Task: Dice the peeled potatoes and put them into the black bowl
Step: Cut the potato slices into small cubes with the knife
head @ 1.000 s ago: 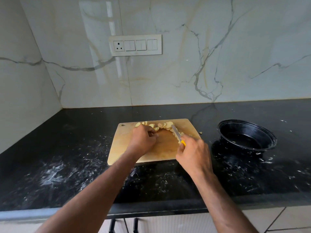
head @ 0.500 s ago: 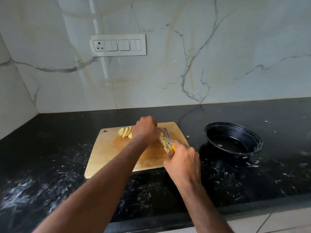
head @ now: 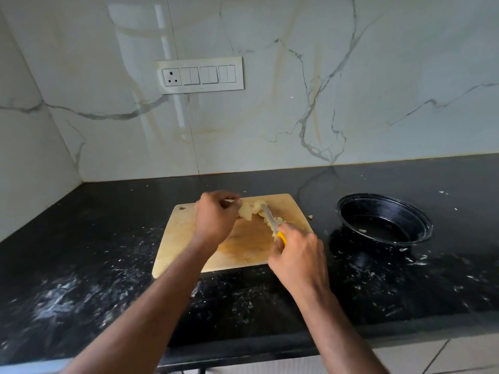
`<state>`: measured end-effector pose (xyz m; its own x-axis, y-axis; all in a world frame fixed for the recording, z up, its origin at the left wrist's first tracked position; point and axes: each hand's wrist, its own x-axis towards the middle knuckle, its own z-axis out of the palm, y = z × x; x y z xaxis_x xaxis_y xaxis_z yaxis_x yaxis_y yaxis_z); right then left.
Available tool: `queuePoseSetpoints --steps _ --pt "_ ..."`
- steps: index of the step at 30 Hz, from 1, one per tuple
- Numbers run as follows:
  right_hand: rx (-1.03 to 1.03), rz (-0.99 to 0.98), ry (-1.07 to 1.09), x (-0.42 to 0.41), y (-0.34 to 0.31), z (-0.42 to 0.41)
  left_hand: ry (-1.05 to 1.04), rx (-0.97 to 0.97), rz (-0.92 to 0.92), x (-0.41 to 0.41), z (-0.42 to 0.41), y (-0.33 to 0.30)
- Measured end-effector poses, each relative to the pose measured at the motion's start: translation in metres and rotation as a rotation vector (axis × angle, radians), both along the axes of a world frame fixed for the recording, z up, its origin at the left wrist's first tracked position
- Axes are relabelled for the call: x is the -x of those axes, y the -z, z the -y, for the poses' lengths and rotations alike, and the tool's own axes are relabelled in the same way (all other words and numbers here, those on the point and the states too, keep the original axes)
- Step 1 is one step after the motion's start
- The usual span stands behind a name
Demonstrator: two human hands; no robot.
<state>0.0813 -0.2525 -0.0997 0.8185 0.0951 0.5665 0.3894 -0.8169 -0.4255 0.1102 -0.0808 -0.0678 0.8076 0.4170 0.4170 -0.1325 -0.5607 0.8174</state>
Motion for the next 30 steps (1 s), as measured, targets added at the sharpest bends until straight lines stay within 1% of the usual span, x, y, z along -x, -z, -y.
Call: queuePoseSetpoints --steps 1,3,5,9,12,15,18,20,23,26,30 --pt "0.006 -0.009 -0.025 0.000 0.001 0.000 0.033 -0.014 -0.011 0.009 -0.003 0.006" --pt "0.020 -0.019 -0.075 0.000 0.002 -0.001 0.070 -0.102 -0.071 0.022 -0.009 0.017" --pt "0.019 -0.026 -0.126 0.002 0.004 -0.002 0.067 -0.201 -0.138 0.031 -0.016 0.025" --pt "0.034 -0.012 -0.166 0.007 0.004 -0.003 0.086 -0.331 -0.199 0.041 -0.029 0.029" --pt "0.046 0.001 -0.181 0.008 0.004 -0.002 0.131 -0.477 -0.189 0.047 -0.042 0.031" --pt "0.070 0.004 -0.198 0.008 0.005 -0.003 0.194 -0.509 -0.205 0.049 -0.048 0.033" --pt "0.114 -0.005 -0.226 0.010 0.006 -0.005 0.223 -0.592 -0.211 0.046 -0.044 0.036" --pt "0.130 -0.010 -0.231 0.012 0.006 -0.007 0.153 -0.583 -0.202 0.043 -0.041 0.037" --pt "0.129 -0.022 -0.218 0.014 0.005 -0.011 0.051 -0.501 -0.187 0.039 -0.039 0.041" --pt "0.095 -0.041 -0.188 0.019 0.006 -0.016 0.049 -0.469 -0.189 0.038 -0.040 0.043" --pt "0.072 -0.030 -0.166 0.025 0.007 -0.021 0.074 -0.505 -0.181 0.039 -0.041 0.045"
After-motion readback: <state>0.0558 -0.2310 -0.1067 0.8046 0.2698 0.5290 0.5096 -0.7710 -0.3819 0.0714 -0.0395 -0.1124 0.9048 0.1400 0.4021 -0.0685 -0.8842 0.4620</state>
